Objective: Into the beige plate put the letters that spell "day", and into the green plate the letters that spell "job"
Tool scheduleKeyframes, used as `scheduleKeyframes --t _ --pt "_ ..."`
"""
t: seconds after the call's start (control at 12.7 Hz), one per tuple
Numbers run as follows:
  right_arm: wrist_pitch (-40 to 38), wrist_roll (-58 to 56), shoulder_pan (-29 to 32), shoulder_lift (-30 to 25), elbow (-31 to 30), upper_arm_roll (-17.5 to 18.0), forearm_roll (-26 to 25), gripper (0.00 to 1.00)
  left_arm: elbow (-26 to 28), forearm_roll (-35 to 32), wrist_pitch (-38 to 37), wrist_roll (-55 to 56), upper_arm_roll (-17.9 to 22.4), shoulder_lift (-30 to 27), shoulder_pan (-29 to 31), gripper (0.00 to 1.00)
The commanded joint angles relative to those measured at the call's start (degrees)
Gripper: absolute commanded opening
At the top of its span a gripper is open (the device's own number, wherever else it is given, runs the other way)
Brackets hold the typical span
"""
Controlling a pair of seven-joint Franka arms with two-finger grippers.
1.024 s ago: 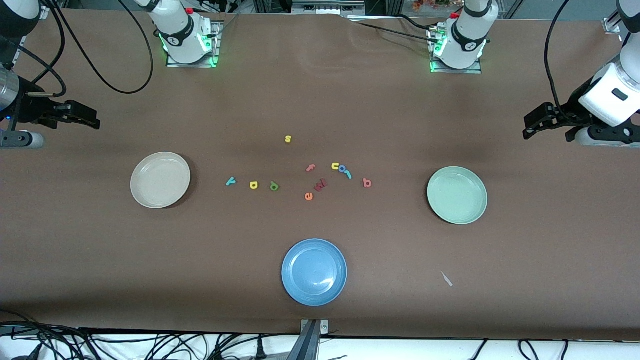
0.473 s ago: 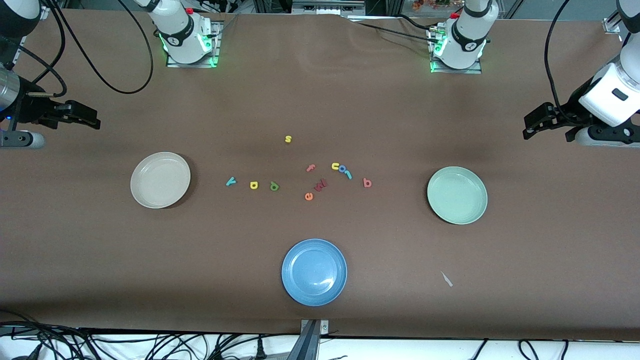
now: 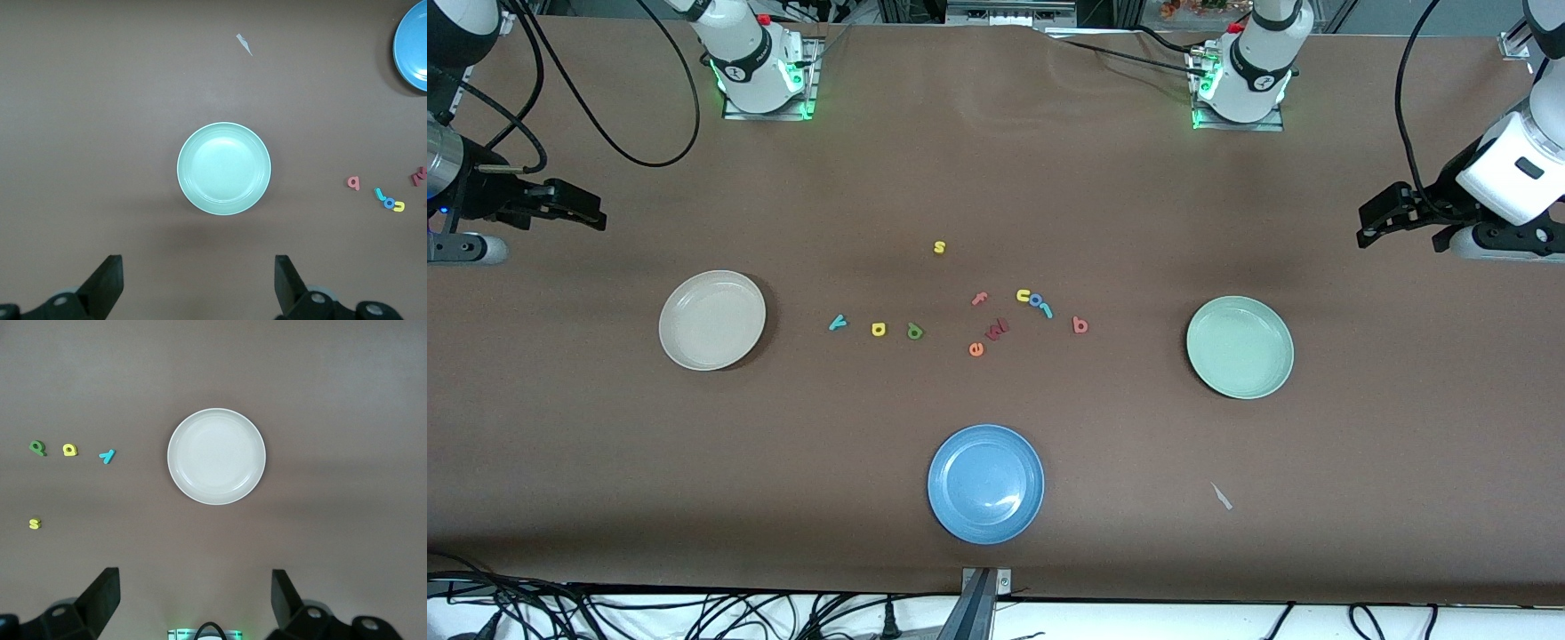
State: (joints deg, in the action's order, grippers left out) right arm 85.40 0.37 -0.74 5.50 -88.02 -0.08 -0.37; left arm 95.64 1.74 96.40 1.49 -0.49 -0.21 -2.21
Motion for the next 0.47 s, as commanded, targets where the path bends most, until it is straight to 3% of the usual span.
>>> scheduleKeyframes --t 0.0,0.39 --pt "0.1 0.8 0.0 0.0 0.7 0.3 -0.3 1.0 0.7 -1.6 0.4 -1.1 -0.4 -1.0 0.2 1.0" --pt "1.3 0.6 0.0 0.0 0.8 0.3 -0.2 1.0 0.7 -1.6 0.4 -1.1 -0.4 -1.0 0.2 1.0"
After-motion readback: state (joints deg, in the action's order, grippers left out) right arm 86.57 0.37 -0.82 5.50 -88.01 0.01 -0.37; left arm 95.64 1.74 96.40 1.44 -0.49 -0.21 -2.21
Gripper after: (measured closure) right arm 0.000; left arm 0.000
